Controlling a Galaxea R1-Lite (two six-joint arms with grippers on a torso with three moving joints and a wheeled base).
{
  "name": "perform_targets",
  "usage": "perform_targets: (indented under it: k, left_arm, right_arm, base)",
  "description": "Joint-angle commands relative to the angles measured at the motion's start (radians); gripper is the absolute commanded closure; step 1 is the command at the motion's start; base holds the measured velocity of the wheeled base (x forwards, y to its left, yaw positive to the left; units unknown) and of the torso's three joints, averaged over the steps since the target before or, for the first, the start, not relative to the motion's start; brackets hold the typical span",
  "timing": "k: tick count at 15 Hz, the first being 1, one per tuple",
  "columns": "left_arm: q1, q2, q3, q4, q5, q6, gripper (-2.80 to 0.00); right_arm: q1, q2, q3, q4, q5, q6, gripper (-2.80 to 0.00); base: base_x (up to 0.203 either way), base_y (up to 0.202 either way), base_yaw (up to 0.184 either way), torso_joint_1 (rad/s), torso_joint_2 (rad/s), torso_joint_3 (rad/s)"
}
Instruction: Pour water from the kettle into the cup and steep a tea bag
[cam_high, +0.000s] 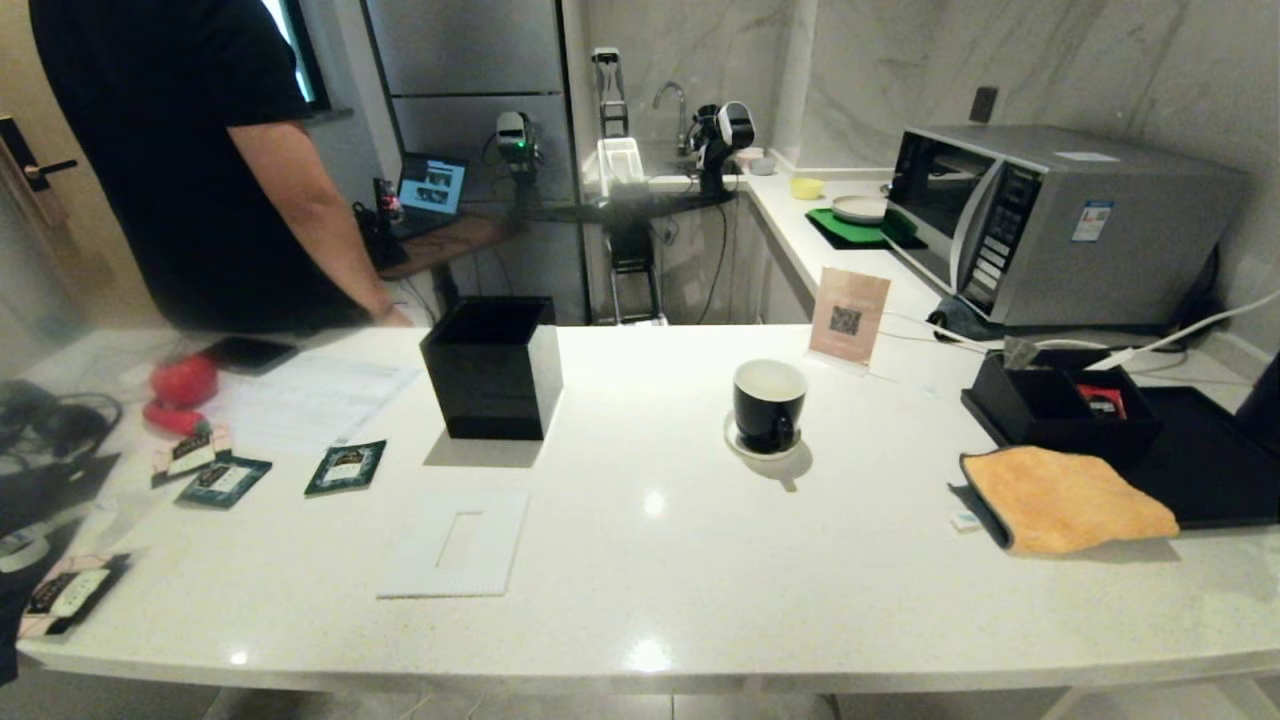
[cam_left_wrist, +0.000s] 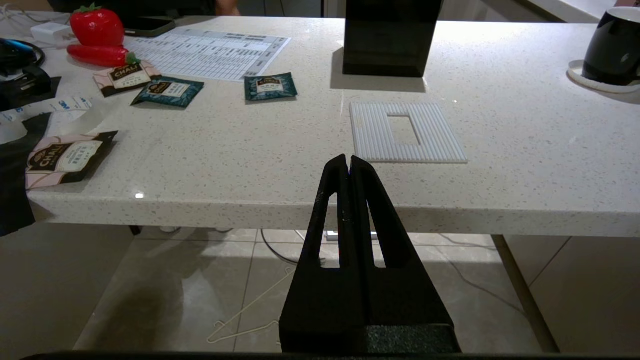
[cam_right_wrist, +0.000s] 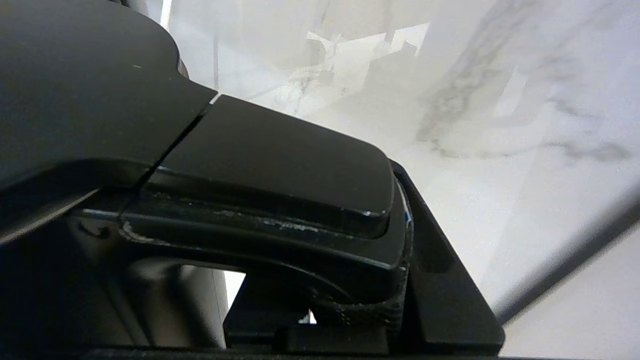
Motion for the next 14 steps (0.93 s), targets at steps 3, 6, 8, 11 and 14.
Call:
perform_targets:
  k: [3,6,8,11,14]
  left_arm:
    - [0.000,0.002,0.000,0.000,0.001,-0.001,0.00]
    - [0.000,0.002,0.000,0.000,0.001,-0.001,0.00]
    - [0.000,0.001,0.000,0.000,0.001,-0.001,0.00]
    - [0.000,0.001,0.000,0.000,0.001,-0.001,0.00]
    - [0.000,0.001,0.000,0.000,0.001,-0.001,0.00]
  right_arm:
    - [0.029,0.148,-0.139,-0.018,-0.002,0.001,0.00]
    - [0.065,0.203,-0.198,-0.019,-0.003,0.002,0.00]
    - [0.083,0.218,-0.212,-0.021,-0.004,0.002,0.00]
    - [0.103,0.245,-0.236,-0.021,-0.008,0.000,0.00]
    - [0.118,0.261,-0.238,-0.025,-0.008,-0.003,0.00]
  base:
    - [0.000,0.000,0.000,0.000,0.00,0.000]
    - [0.000,0.000,0.000,0.000,0.00,0.000]
    - [0.000,0.000,0.000,0.000,0.00,0.000]
    - [0.000,0.000,0.000,0.000,0.00,0.000]
    - [0.000,0.000,0.000,0.000,0.00,0.000]
